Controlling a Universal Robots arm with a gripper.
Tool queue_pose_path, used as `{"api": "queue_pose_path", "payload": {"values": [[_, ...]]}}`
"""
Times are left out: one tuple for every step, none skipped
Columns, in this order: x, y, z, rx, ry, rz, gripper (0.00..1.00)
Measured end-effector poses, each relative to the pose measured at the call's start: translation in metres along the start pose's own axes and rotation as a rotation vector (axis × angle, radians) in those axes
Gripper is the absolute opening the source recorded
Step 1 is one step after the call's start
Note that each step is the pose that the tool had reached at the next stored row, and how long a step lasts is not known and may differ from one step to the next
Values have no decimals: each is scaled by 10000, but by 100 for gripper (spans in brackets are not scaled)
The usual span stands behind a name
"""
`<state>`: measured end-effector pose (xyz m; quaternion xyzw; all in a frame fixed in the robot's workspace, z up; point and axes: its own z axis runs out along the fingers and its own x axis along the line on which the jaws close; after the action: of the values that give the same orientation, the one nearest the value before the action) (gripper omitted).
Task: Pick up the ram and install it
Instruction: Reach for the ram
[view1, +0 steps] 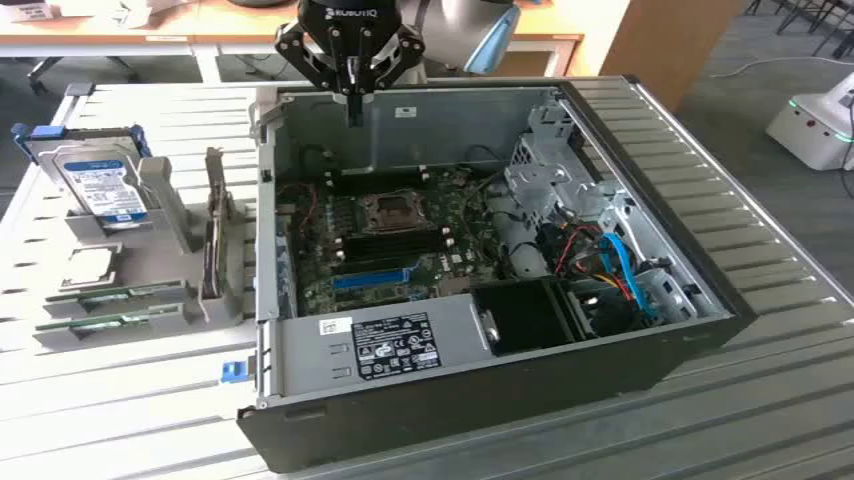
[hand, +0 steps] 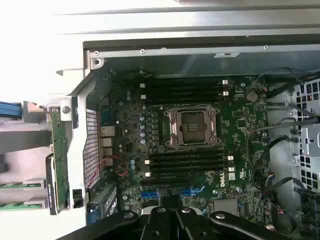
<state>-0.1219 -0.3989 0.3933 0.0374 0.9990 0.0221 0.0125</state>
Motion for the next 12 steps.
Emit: {"api": "queue_pose_path", "payload": {"values": [[0, 0, 0, 1, 0, 0, 11], [0, 0, 0, 0, 0, 0, 11], [0, 0, 0, 0, 0, 0, 11], [0, 0, 0, 0, 0, 0, 11], [0, 0, 0, 0, -1, 0, 11], [0, 0, 0, 3, -1, -1, 11], [0, 0, 0, 2, -1, -1, 11], [0, 0, 0, 3, -1, -1, 11], [0, 1, 0, 4, -1, 0, 11], [0, 1, 0, 3, -1, 0, 11], [0, 1, 0, 4, -1, 0, 11], [0, 1, 0, 3, -1, 0, 11]]}}
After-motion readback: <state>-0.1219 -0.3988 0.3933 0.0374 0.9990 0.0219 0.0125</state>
